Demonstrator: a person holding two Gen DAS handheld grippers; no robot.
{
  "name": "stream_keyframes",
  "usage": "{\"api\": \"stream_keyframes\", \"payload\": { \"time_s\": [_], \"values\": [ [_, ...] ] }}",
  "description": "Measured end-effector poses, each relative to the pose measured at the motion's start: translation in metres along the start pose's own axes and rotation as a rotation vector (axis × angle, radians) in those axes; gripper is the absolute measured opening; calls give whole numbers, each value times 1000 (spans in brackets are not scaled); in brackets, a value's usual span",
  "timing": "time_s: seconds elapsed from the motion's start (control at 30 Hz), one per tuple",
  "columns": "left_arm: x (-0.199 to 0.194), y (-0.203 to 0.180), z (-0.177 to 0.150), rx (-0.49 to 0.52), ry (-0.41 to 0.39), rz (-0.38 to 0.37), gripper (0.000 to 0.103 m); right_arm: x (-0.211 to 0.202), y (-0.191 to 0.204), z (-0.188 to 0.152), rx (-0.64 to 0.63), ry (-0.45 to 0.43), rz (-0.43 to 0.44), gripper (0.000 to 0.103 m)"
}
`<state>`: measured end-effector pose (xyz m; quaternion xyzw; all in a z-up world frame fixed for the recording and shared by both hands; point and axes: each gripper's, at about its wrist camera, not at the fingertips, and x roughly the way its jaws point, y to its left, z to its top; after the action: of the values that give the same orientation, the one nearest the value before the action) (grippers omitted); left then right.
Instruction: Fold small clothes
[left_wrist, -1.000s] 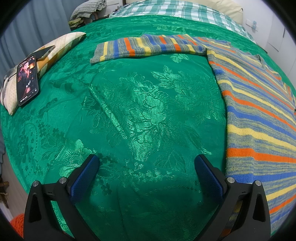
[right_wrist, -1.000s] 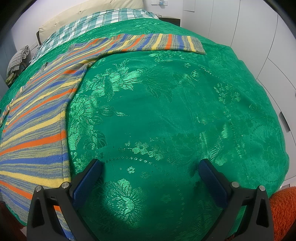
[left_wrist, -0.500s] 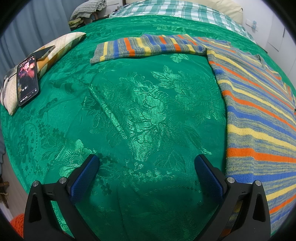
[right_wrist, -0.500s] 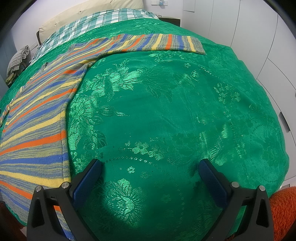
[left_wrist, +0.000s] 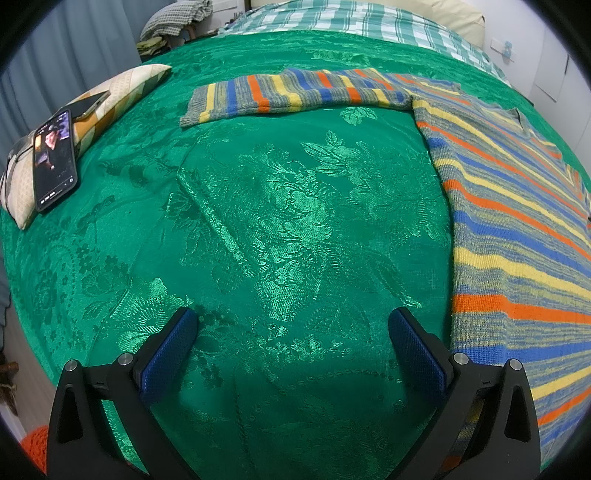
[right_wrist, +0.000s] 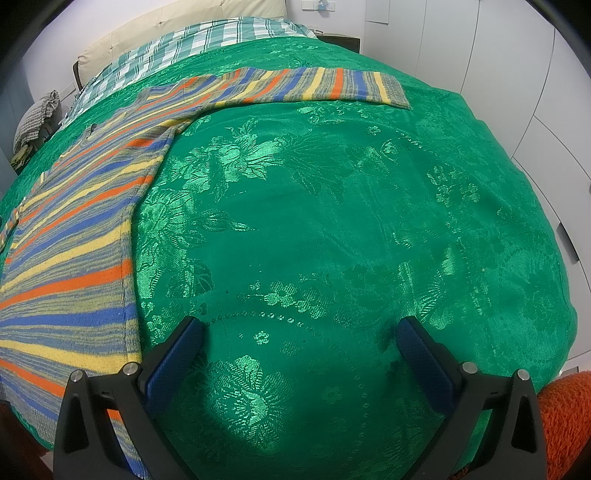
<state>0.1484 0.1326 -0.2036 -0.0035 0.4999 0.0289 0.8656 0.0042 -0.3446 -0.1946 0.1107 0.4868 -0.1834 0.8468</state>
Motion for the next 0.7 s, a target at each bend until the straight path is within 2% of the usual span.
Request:
{"api": "stream_keyframes", "payload": {
  "time_s": [0.7],
  "values": [
    [0,0,0,-1,-1,1,103,0,-1,1,-4,-2,-2,103]
  ]
}}
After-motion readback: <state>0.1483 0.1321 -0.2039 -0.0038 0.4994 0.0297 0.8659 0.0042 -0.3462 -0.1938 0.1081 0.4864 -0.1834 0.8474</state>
